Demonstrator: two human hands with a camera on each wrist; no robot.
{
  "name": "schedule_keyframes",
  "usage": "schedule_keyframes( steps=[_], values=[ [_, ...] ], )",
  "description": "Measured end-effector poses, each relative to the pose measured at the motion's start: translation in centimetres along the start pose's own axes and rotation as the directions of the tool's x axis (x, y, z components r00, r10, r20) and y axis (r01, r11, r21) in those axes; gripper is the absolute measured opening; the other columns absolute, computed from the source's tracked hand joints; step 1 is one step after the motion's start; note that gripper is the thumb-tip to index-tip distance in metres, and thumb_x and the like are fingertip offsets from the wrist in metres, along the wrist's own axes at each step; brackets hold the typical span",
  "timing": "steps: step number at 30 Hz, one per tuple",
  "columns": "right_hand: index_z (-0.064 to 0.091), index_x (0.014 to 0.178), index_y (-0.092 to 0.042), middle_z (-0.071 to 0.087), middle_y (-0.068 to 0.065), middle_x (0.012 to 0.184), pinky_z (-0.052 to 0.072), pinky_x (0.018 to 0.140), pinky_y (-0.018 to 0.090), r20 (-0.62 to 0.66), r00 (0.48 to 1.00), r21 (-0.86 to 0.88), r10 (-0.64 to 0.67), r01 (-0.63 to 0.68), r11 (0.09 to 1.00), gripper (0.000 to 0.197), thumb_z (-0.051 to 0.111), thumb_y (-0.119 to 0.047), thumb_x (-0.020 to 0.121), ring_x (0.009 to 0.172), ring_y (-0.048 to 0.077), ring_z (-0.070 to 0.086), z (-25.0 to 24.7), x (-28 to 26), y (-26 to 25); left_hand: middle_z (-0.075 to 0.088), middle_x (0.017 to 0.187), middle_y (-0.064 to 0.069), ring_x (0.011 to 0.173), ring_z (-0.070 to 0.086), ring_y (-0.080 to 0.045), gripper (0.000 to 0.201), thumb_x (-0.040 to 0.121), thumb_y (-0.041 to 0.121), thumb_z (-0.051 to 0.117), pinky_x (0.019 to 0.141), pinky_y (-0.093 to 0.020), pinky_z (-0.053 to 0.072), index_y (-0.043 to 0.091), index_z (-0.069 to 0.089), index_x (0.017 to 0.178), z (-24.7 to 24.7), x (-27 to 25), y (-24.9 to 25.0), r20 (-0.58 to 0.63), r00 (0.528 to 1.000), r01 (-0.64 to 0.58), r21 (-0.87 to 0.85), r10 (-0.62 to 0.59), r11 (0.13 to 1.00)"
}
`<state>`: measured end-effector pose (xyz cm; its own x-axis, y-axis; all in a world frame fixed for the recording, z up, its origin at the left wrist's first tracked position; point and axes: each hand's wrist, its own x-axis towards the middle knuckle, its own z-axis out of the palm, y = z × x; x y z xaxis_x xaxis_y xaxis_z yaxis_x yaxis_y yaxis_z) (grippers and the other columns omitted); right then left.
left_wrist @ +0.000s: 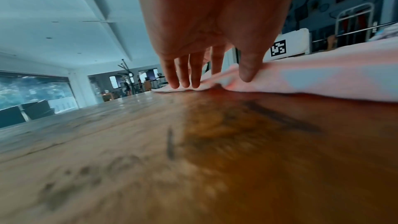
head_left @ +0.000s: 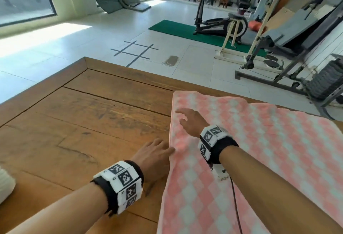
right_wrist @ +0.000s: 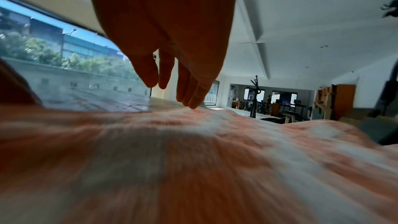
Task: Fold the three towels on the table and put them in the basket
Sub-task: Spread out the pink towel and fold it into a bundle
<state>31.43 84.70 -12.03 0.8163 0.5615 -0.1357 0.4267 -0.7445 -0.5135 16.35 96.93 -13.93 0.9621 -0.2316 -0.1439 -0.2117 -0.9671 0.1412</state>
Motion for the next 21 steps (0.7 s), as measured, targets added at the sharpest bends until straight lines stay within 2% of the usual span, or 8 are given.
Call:
schedule_keyframes(
  steps=[5,7,8,11,13,15,19,21],
  values=[
    [0.043,0.139,-0.017,0.042,0.005,0.146,0.032,0.110,0.035,0.095,0.995,-0.154,-0.031,0.045,0.987,0.043,0.045,-0.018,0.096,0.133,0.023,0.038,0.9,-8.7,2.1,0.055,0.115,-0.008,0.106,0.046,-0.026,0.040,0.087,0.029,0.035,0.092,-0.037,0.040,0.017,0.062,0.113,0.3,-4.9,3.8,-0.020,1.000,-0.001,0.250,0.006,0.968],
    [0.041,0.141,-0.017,0.039,0.006,0.147,0.032,0.109,0.035,0.132,0.991,-0.188,-0.027,0.052,0.981,0.045,0.047,-0.019,0.097,0.133,0.024,0.037,1.1,-12.6,2.5,0.060,0.102,-0.009,0.095,0.052,-0.027,0.049,0.078,0.041,0.030,0.083,-0.039,0.048,0.016,0.069,0.094,0.1,-6.5,5.4,-0.092,0.996,0.023,0.277,0.002,0.961],
    [0.039,0.143,-0.017,0.037,0.006,0.148,0.032,0.110,0.035,0.149,0.989,-0.215,-0.018,0.050,0.975,0.046,0.047,-0.020,0.097,0.133,0.024,0.036,1.2,-14.3,2.6,0.060,0.108,-0.011,0.101,0.053,-0.029,0.055,0.079,0.049,0.030,0.087,-0.041,0.048,0.017,0.069,0.099,0.4,-7.2,6.2,-0.110,0.993,-0.003,0.271,0.034,0.962],
    [0.033,0.145,-0.018,0.032,0.008,0.150,0.031,0.110,0.039,0.209,0.977,-0.322,0.036,0.034,0.946,0.050,0.045,-0.028,0.098,0.135,0.026,0.032,1.8,-18.7,2.7,0.022,0.151,-0.018,0.139,0.020,-0.035,0.087,0.079,0.077,0.037,0.115,-0.049,0.018,0.026,0.024,0.148,2.2,-8.6,8.1,0.202,0.979,-0.050,0.079,0.033,0.996],
    [0.029,0.147,-0.019,0.025,0.008,0.154,0.029,0.112,0.039,0.255,0.963,-0.371,0.084,0.018,0.929,0.052,0.044,-0.032,0.099,0.139,0.026,0.026,2.1,-21.3,2.8,-0.010,0.157,-0.018,0.145,-0.008,-0.037,0.110,0.070,0.083,0.046,0.117,-0.053,0.000,0.029,-0.006,0.151,2.7,-8.9,8.5,0.381,0.924,-0.002,0.104,-0.038,0.995],
    [0.024,0.149,-0.021,0.015,0.006,0.158,0.024,0.115,0.039,0.290,0.949,-0.387,0.120,0.002,0.922,0.055,0.042,-0.035,0.100,0.144,0.024,0.018,2.0,-24.3,2.9,-0.017,0.157,-0.017,0.145,-0.014,-0.036,0.117,0.067,0.083,0.052,0.116,-0.055,-0.004,0.032,-0.012,0.150,2.3,-8.9,8.3,0.391,0.916,0.032,0.159,-0.092,0.987],
    [0.021,0.151,-0.020,0.012,0.007,0.159,0.020,0.117,0.038,0.311,0.940,-0.361,0.139,-0.018,0.932,0.056,0.040,-0.037,0.101,0.146,0.024,0.013,2.1,-28.5,2.1,0.014,0.154,-0.017,0.140,0.015,-0.037,0.108,0.071,0.078,0.053,0.115,-0.053,0.012,0.025,0.005,0.152,0.4,-9.4,6.8,0.263,0.940,0.126,0.326,-0.218,0.937],
    [0.030,0.148,-0.019,0.024,0.007,0.155,0.026,0.114,0.039,0.287,0.953,-0.330,0.096,0.004,0.944,0.052,0.041,-0.036,0.100,0.143,0.024,0.021,2.6,-30.5,1.2,0.031,0.147,-0.017,0.134,0.031,-0.037,0.093,0.080,0.068,0.053,0.112,-0.049,0.024,0.019,0.013,0.149,0.3,-10.9,7.5,0.200,0.939,0.236,0.213,-0.278,0.948]
  ],
)
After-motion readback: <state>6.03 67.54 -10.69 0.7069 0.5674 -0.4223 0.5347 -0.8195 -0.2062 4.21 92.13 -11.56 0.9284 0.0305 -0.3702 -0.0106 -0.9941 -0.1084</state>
